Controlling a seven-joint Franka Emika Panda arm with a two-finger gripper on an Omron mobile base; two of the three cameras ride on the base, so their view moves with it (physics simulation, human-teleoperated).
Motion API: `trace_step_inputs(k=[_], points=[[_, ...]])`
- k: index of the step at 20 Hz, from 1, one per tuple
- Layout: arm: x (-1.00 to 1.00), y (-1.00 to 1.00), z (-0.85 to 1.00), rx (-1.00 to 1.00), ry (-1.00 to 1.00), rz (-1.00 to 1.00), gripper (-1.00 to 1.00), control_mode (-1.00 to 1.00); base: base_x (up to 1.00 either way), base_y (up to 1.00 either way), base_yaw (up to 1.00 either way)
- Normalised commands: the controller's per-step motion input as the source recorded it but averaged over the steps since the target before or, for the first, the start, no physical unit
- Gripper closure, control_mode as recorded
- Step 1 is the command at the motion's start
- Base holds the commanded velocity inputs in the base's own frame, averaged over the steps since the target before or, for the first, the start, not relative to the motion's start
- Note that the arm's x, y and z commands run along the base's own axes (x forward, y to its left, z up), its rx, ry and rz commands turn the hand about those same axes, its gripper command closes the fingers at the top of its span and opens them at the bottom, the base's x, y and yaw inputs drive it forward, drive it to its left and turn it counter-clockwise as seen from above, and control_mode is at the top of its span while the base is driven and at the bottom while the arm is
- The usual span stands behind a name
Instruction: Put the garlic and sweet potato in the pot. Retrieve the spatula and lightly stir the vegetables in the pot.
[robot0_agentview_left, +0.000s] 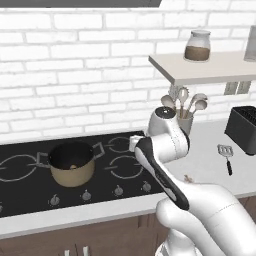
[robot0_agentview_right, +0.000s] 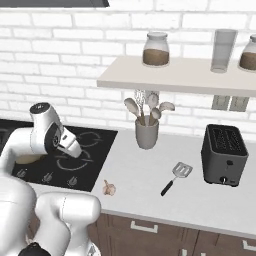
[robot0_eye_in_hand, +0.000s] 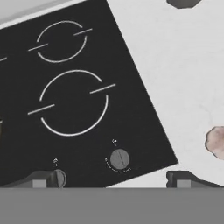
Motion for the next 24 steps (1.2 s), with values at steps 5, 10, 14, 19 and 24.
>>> trace_step_inputs(k=[5,10,14,19,24], points=[[0.00,-1.00,-0.52,0.00,0.16,-0.11,-1.00,-1.00,0.00,0.00,0.00],[0.00,-1.00,-0.65,-0.03,0.13,-0.02,-1.00,-1.00,0.00,0.00,0.00],[0.04,-0.77,-0.68,-0.06,0.13,0.00,-1.00,-1.00,0.00,0.00,0.00],[0.15,-0.35,-0.55,-0.08,0.08,0.00,-1.00,-1.00,0.00,0.00,0.00],[0.08,-0.01,-0.46,-0.04,0.08,0.01,-1.00,-1.00,0.00,0.00,0.00]])
